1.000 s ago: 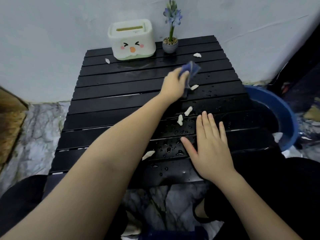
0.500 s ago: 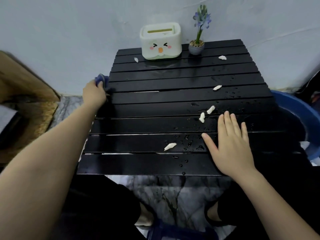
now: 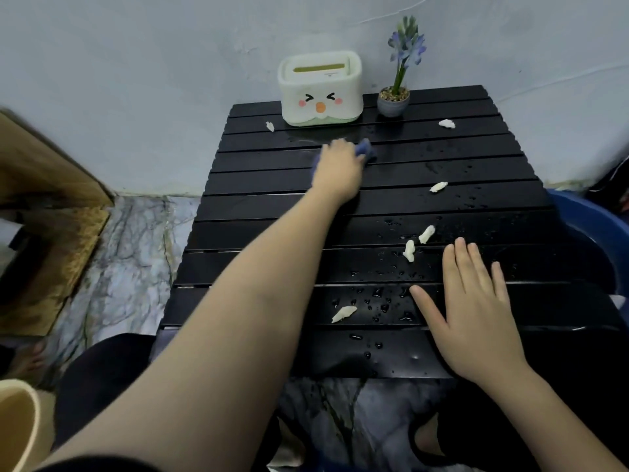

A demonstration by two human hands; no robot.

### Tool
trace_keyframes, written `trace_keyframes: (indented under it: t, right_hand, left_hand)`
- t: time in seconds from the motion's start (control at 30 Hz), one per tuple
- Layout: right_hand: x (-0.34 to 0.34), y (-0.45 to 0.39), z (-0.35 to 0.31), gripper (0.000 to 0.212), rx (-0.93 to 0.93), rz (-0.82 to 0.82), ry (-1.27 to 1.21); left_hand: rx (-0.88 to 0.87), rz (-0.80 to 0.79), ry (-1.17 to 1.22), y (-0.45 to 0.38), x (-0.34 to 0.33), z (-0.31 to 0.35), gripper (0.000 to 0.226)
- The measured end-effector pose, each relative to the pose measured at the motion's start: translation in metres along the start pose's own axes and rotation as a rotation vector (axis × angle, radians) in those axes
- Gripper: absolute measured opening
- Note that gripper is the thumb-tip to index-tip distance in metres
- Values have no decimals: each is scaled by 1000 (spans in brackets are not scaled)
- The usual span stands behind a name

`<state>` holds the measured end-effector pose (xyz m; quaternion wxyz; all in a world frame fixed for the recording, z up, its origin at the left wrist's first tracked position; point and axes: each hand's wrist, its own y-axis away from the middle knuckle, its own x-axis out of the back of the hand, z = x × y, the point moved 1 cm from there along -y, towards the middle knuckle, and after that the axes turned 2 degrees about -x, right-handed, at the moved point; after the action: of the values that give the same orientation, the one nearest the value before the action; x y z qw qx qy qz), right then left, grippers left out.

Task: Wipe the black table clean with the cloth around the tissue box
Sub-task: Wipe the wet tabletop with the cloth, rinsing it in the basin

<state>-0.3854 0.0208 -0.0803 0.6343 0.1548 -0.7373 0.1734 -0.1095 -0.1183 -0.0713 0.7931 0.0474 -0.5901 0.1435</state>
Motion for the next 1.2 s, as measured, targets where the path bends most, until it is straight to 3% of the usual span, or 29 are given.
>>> trace_keyframes:
  t: [0.07, 0.17, 0.23, 0.3, 0.4, 0.53, 0.63, 0.8, 1.0, 1.13, 1.2]
  right_hand:
    - [0, -1, 0, 87, -1, 0, -3]
    - [2, -1, -1, 88, -3, -4, -17]
    - [4, -2, 0, 88, -10, -16, -46]
    - [6, -3, 1, 86, -14, -34, -93]
    - [11, -2, 1, 89, -14, -59, -155]
    - [14, 5, 3, 90, -13, -59, -183]
    - [13, 12, 5, 92, -16, -65, -160]
    - [10, 16, 3, 91, -16, -55, -101]
    - [8, 15, 4, 92, -16, -54, -56]
    - [8, 15, 7, 91, -16, -68, -82]
    - [9, 15, 8, 91, -16, -75, -124]
  left_hand:
    - [-65, -55, 117, 1, -5, 21, 35]
    - [22, -96, 534, 5, 2, 25, 37]
    - [143, -29, 874, 16, 15, 16, 30]
    - [232, 72, 1029, 30, 31, -3, 27]
    - [280, 225, 923, 60, 59, -50, 26]
    - [375, 380, 482, 108, 86, -136, 35]
    - [439, 289, 200, 141, 79, -169, 37]
    - [219, 159, -177, 142, 47, -120, 27]
    - [-39, -22, 36, 110, 11, 9, 33]
    - [-39, -169, 295, 111, 14, 23, 44]
    - [21, -142, 479, 117, 29, 12, 45]
